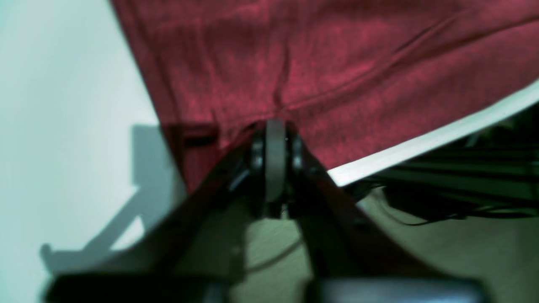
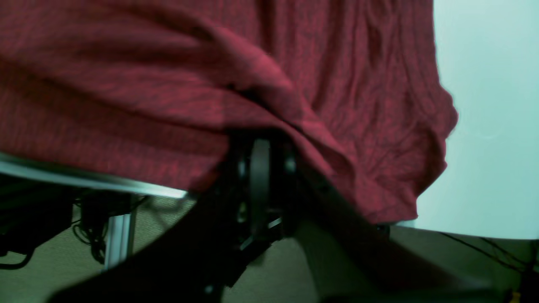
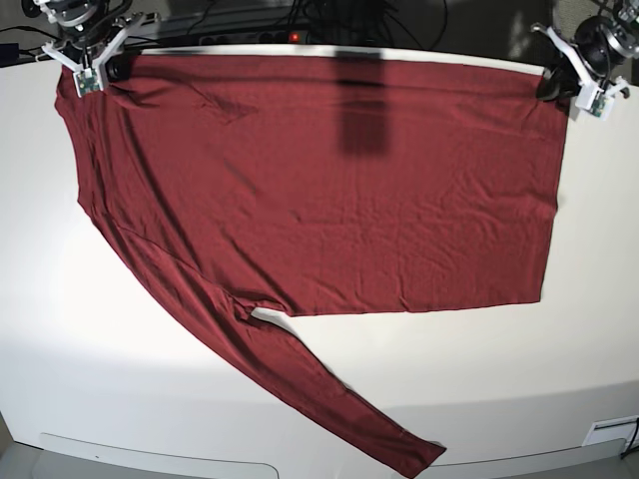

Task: Fold the T-shirt properly
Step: 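Release the shirt and raise both grippers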

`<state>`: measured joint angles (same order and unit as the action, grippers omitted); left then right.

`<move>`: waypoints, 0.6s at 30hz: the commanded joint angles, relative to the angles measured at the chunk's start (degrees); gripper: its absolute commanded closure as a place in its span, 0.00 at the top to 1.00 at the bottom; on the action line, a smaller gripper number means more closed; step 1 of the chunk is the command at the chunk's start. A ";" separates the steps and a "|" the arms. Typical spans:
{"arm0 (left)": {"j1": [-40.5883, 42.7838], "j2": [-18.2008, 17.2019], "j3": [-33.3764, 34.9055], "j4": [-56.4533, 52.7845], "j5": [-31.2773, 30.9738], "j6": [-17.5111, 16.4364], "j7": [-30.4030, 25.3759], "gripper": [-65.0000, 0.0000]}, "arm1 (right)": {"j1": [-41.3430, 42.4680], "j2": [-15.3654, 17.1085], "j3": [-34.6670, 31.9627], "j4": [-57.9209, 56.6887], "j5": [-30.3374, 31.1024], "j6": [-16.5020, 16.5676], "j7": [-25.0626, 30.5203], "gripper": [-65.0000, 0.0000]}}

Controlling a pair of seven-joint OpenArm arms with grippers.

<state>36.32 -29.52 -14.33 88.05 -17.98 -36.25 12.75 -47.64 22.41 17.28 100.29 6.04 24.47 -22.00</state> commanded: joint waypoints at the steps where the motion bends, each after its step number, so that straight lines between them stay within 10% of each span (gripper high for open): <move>1: 0.33 -0.85 -0.85 1.27 -0.31 0.15 -0.68 0.18 | -0.59 0.31 0.07 0.61 0.13 0.94 -1.36 0.15; 5: 0.39 -0.90 -2.56 4.24 -2.14 0.07 -0.31 0.32 | -0.61 0.44 0.24 2.49 0.09 0.96 -1.51 0.18; 18: -2.21 -1.01 -14.53 16.06 -12.76 -0.04 5.18 0.32 | 0.31 0.44 9.66 13.88 3.87 1.05 -2.25 0.18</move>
<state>34.04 -29.67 -28.23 103.37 -29.87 -36.23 19.29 -47.13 22.35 26.44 113.10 9.39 25.98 -25.12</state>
